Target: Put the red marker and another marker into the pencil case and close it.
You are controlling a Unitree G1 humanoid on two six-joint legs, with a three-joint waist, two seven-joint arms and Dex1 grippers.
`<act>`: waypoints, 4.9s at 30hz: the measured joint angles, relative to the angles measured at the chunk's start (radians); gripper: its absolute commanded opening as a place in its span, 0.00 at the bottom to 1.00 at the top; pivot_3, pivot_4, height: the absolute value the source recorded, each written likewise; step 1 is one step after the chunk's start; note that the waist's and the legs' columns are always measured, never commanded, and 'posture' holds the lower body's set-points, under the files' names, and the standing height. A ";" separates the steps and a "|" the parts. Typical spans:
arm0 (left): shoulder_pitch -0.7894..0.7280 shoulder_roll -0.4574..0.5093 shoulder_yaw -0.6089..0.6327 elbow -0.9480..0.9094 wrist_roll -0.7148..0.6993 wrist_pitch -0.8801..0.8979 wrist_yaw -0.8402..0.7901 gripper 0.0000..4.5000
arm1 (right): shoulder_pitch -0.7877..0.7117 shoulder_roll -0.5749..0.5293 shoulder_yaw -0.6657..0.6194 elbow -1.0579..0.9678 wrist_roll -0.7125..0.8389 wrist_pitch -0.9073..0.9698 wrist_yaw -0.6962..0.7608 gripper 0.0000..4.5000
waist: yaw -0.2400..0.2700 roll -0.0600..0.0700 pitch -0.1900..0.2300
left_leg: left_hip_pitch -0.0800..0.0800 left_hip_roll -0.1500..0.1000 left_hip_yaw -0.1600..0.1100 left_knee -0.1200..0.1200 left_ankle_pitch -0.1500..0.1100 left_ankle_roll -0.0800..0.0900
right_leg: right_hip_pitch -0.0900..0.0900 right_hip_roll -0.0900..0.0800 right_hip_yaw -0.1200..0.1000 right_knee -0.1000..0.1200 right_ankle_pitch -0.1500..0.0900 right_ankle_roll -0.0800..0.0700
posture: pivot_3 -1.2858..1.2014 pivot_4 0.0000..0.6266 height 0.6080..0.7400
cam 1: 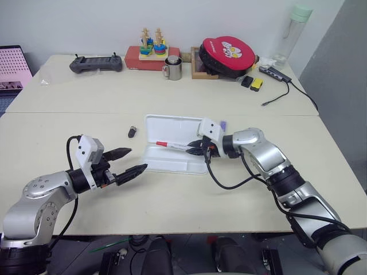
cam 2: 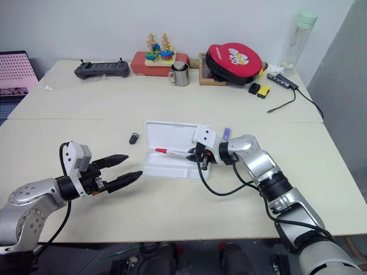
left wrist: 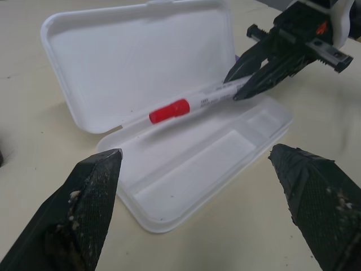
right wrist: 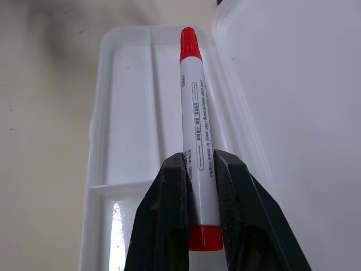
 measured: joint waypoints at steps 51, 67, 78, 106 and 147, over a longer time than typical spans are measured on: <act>-0.419 -0.191 -0.250 0.146 -0.043 0.018 -0.073 1.00 | 0.266 0.251 -0.354 -0.250 -0.044 0.406 -0.921 0.83 | -0.007 0.000 0.000 | -0.001 -0.001 -0.002 0.002 0.000 0.000 | 0.001 0.001 0.000 0.001 0.001 0.002 | 0.52 0.24 1.00; -0.427 -0.200 -0.249 0.156 -0.033 -0.004 -0.067 1.00 | 0.265 0.224 -0.428 -0.226 -0.041 0.370 -0.977 0.25 | 0.001 0.000 0.000 | -0.001 -0.001 -0.002 0.003 0.000 0.000 | 0.002 0.000 0.000 0.000 0.002 0.003 | 0.52 0.24 1.00; -0.257 -0.096 -0.109 0.118 -0.025 0.011 0.014 1.00 | 0.173 0.102 -0.424 -0.391 0.095 0.141 -0.636 0.25 | -0.039 0.002 0.001 | 0.000 0.000 -0.001 0.000 0.000 0.001 | 0.000 0.001 0.001 0.001 0.001 0.001 | 0.52 0.24 1.00; 0.147 -0.061 0.185 -0.009 -0.130 0.026 0.088 1.00 | 0.033 0.102 0.128 -0.148 -0.009 0.153 -0.089 0.25 | -0.004 0.001 0.000 | 0.000 0.000 -0.001 0.001 0.000 0.000 | -0.001 0.000 -0.001 0.000 0.000 0.000 | 0.52 0.24 1.00; -0.349 -0.233 -0.048 0.502 0.202 -0.062 0.471 1.00 | 0.038 0.194 -0.264 -0.387 0.190 0.209 -0.274 1.00 | 0.007 -0.001 -0.001 | -0.001 0.000 -0.003 0.001 0.000 0.000 | 0.000 0.001 -0.002 0.001 0.002 0.001 | 0.52 0.24 1.00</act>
